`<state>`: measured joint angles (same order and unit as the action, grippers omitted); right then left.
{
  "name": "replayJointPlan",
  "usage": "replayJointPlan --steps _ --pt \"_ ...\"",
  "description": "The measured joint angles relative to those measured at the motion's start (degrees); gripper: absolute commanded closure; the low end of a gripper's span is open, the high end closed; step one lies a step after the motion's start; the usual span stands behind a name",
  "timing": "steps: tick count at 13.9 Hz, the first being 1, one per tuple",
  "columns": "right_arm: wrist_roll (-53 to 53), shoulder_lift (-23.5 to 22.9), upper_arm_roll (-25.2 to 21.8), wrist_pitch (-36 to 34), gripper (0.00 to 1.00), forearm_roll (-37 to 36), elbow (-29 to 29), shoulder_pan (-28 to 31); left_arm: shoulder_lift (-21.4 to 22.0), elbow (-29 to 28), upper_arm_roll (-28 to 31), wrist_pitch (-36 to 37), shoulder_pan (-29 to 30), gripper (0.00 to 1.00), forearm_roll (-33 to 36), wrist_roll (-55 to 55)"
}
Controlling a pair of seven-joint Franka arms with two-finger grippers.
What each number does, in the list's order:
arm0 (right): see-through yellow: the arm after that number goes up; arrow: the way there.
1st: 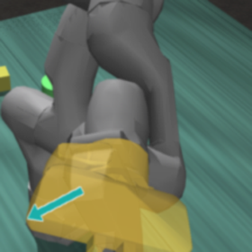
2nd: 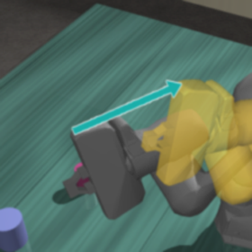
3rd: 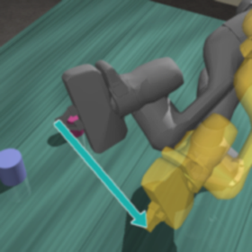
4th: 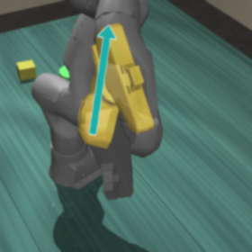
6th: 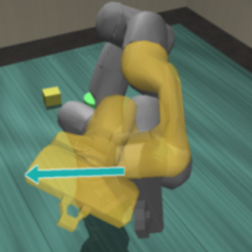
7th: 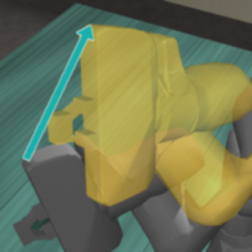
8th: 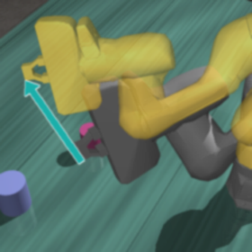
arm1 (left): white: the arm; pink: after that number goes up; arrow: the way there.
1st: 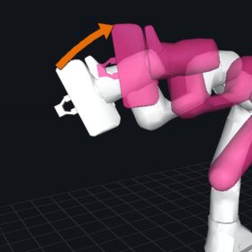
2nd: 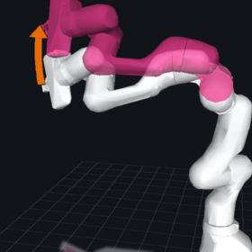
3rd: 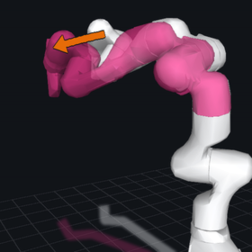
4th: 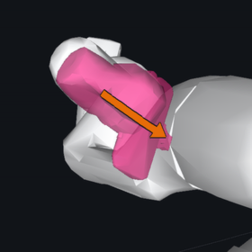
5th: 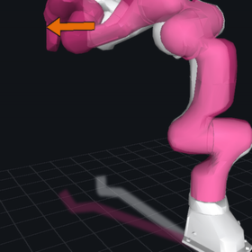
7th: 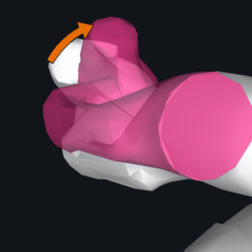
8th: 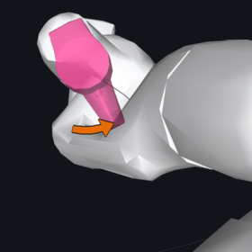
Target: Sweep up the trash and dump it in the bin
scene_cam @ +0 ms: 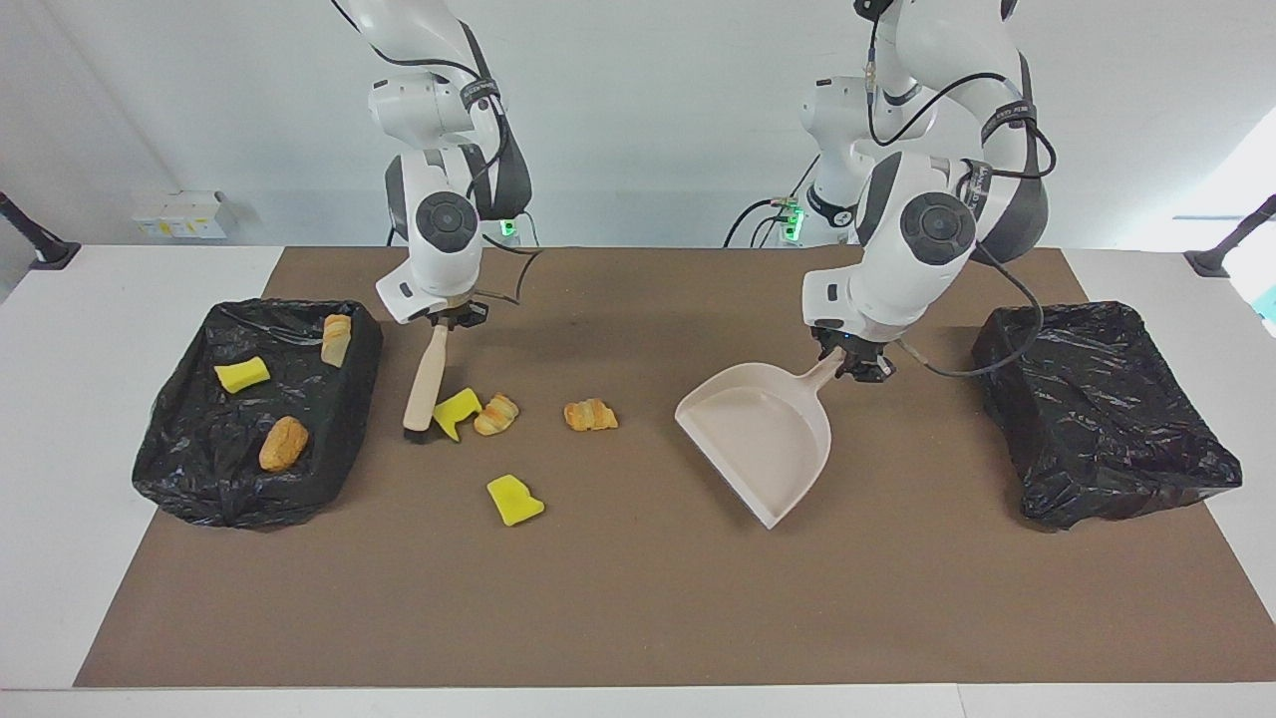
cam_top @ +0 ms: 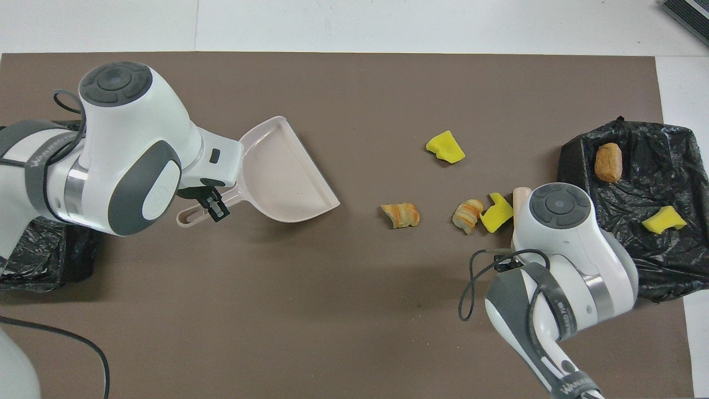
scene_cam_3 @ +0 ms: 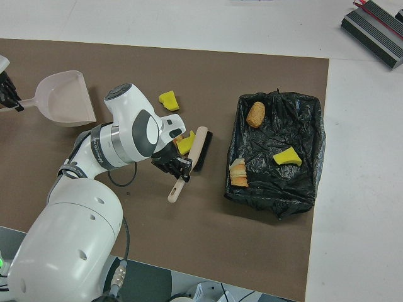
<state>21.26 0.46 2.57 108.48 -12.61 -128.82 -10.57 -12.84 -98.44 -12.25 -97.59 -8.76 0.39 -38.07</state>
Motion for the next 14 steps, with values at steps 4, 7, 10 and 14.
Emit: replayJointPlan --steps 4,7,10,14 --pt "-3.14 -3.08 0.10 5.24 1.00 2.89 0.54 -3.31 5.24 -10.37 -0.69 -9.99 -2.08 1.00 -0.01 -1.93" --pt "-3.14 -4.21 0.15 5.26 1.00 6.00 2.07 -7.29 7.26 -15.72 -0.71 -15.74 -3.04 1.00 -1.20 -1.91" --pt "-3.14 -5.47 0.17 5.26 1.00 10.42 3.80 -9.94 7.60 -16.91 -0.70 -16.29 -3.46 1.00 -2.33 -1.91" --pt "-3.14 -7.44 0.18 6.31 1.00 17.38 5.77 -13.39 7.70 -20.01 -0.70 -16.57 -5.25 1.00 -4.03 -1.21"
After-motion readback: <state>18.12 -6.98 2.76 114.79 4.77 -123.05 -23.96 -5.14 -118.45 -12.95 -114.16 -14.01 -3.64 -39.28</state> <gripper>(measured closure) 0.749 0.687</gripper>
